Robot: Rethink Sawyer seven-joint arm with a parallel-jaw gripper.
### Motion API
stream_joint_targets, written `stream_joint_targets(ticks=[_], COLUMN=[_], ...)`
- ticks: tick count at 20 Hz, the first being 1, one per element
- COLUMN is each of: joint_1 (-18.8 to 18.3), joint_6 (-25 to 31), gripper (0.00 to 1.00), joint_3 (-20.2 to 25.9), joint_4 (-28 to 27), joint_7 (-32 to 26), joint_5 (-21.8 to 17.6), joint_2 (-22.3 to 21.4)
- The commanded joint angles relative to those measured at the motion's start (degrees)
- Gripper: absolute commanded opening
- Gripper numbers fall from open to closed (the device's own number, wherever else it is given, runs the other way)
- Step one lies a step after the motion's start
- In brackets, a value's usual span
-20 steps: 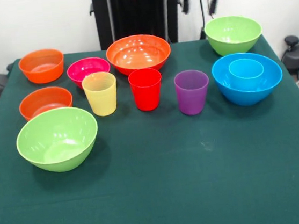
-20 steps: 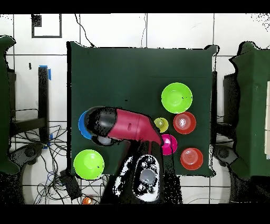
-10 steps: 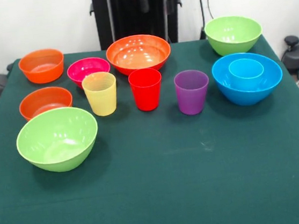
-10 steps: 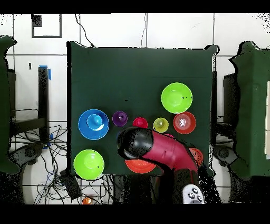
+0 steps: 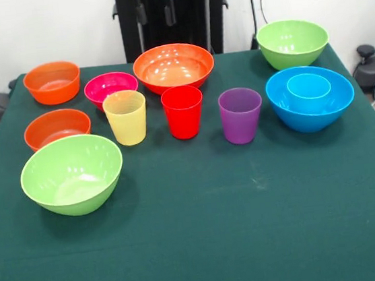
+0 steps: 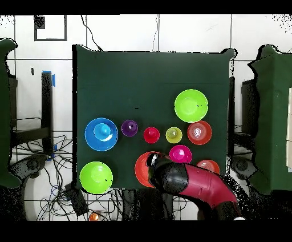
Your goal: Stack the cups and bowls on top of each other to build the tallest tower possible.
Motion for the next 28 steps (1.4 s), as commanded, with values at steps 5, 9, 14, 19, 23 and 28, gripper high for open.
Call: stream_joint_targets(ticks=[5,9,14,19,23,28], joint_1=[-11.57,-14.61,-17.78,-20.54,-22.30,-22.82], joint_6=[-4.90,-6.60,-9.15,-6.69,-7.54,-9.05], gripper=[1.00,1.00,1.00,1.00,1.00,1.00], joint_3=[19.07,20.60,20.45,23.13,22.46,20.56], joint_4=[8.78,8.70,7.41,6.63,4.33,0.82], joint_7=[-13.57,-12.32,-9.56,-8.99,-8.64,-6.25], joint_5=[-17.24,-24.19,-33.57,-37.05,-43.16,-49.47], joint_2=[2.74,5.61,9.69,10.31,13.84,18.39])
